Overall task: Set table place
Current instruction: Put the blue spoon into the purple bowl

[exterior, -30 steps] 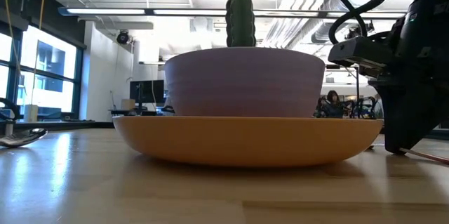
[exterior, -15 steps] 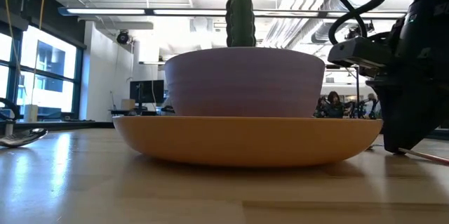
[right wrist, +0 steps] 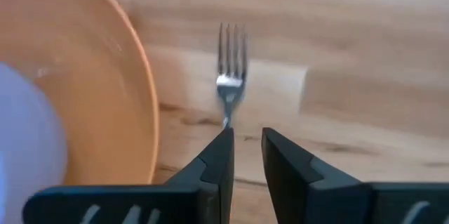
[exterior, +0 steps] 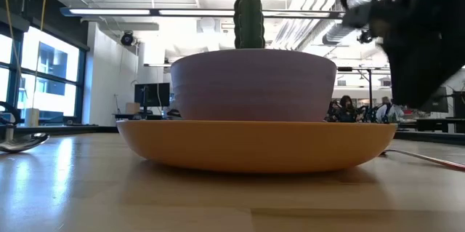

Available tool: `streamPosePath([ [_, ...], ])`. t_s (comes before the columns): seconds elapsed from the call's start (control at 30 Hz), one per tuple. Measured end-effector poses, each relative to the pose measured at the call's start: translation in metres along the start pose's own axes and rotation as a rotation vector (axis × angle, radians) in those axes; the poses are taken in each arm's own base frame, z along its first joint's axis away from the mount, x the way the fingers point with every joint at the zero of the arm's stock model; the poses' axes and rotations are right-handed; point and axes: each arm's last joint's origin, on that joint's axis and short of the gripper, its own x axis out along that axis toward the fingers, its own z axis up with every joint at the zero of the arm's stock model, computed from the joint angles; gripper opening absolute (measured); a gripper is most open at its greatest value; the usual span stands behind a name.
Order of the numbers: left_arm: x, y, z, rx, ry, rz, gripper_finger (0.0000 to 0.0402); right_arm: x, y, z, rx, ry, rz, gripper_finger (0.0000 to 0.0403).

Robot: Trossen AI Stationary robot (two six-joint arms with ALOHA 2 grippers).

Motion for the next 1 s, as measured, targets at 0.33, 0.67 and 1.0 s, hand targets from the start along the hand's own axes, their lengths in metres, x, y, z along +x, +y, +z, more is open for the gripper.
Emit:
streamPosePath([
  [0.33,0.007,-0.021,-0.037,-0.072,0.050,0.019,0.0200,-0.076,0.002,0.032,-0.107,-0.180,-0.005,0.0067],
  [0.67,0.042,-0.038,-0.133,-0.294,0.395,0.125,0.0200,-0.119,0.005,0.049,-0.181,-0.290,-0.006,0.0067],
  [1.0,0.042,-0.055,-0.160,-0.415,0.400,0.059,0.0200,-0.118,0.006,0.057,-0.173,-0.296,-0.036,0.0067],
])
